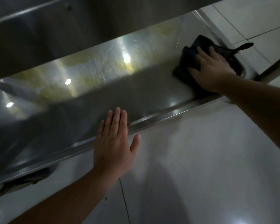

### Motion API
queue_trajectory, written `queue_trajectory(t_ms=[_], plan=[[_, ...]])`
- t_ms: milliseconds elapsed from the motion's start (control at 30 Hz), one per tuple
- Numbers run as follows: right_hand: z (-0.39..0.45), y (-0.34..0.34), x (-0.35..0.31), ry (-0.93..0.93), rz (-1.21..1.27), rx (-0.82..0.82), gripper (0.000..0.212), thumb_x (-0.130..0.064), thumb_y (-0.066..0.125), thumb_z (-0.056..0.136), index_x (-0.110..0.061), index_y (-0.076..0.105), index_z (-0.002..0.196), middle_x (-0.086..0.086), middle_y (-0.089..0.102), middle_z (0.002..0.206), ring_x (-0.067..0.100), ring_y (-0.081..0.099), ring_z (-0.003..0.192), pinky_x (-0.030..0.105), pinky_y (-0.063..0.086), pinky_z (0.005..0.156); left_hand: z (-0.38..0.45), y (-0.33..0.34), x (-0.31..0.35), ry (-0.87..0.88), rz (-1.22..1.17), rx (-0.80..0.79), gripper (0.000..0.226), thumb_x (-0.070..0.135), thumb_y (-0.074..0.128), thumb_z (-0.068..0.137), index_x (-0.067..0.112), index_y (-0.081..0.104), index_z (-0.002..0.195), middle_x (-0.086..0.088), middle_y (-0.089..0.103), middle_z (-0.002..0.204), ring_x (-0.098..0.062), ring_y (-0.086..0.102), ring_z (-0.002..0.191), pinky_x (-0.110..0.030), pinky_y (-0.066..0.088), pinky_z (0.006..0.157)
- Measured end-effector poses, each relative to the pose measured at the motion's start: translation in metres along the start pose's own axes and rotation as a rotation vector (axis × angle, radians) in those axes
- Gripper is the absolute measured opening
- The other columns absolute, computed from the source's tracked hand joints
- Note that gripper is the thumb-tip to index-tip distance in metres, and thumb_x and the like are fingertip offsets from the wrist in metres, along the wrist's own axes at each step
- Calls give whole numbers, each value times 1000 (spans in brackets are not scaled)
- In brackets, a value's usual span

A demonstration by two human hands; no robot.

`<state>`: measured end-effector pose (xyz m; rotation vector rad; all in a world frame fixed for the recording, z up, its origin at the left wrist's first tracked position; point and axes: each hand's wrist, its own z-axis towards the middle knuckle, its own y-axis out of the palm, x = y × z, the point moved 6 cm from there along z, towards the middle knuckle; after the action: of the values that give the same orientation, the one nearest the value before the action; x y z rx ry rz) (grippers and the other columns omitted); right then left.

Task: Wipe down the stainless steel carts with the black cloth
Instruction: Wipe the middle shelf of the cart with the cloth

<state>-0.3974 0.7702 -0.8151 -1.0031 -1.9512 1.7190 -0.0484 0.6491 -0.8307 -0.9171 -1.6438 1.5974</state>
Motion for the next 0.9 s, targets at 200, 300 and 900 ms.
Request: queue_trajectory(t_ms=[200,300,900], plan=[[-64,15,-18,-494,-129,-134,74,-80,10,93,-52,1,161,-28,-6,167,4,-19,155,34,-5,123,-1,1,0,15,-2,12,83,59,32,103,6,28,167,-14,20,175,-33,19,162,-52,23,129],[-16,-12,27,-274,-151,-37,84,-68,21,90,-30,24,164,0,18,172,29,9,159,50,13,128,-2,1,-1,13,-7,10,82,59,31,104,7,27,167,-13,19,176,-33,17,163,-51,21,130],[-19,-4,-18,-318,-69,35,79,-72,24,90,-36,34,159,1,33,167,36,35,149,53,26,123,0,3,-2,17,-12,-14,79,59,25,107,9,25,168,-10,16,177,-30,14,164,-47,17,131]])
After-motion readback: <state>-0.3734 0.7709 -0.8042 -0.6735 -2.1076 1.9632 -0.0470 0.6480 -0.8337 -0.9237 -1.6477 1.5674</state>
